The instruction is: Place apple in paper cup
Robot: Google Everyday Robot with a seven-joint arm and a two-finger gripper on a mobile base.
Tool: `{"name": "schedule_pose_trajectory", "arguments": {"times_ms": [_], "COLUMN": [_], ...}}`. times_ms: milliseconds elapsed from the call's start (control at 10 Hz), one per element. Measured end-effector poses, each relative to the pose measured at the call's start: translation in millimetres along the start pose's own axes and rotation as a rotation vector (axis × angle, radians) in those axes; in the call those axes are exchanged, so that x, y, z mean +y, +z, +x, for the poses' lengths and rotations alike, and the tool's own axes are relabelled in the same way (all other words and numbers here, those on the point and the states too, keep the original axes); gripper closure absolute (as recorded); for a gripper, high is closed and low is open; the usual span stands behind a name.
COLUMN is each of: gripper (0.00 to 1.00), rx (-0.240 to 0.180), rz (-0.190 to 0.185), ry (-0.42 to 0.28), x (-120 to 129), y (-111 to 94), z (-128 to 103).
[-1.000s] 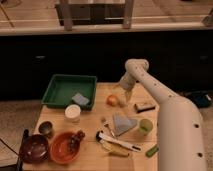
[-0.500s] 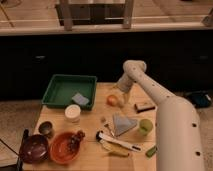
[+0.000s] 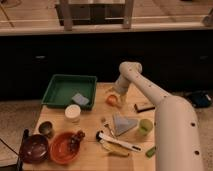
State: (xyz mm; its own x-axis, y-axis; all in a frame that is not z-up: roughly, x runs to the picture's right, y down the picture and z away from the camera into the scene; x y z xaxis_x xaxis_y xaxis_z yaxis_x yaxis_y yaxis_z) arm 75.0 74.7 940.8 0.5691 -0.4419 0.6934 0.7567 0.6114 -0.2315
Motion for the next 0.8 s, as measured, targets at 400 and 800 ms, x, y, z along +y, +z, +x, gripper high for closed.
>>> {"name": "schedule_pose_trajectory", "arguments": {"times_ms": [400, 800], "gripper": [0.79, 1.00], "rx": [0.003, 0.012], "rz": [0.007, 0.024], "ry": [-0.028, -0.028], "x": [-0.1, 3.6], "y": [0.3, -7.4], "z": [-4.6, -4.0]}}
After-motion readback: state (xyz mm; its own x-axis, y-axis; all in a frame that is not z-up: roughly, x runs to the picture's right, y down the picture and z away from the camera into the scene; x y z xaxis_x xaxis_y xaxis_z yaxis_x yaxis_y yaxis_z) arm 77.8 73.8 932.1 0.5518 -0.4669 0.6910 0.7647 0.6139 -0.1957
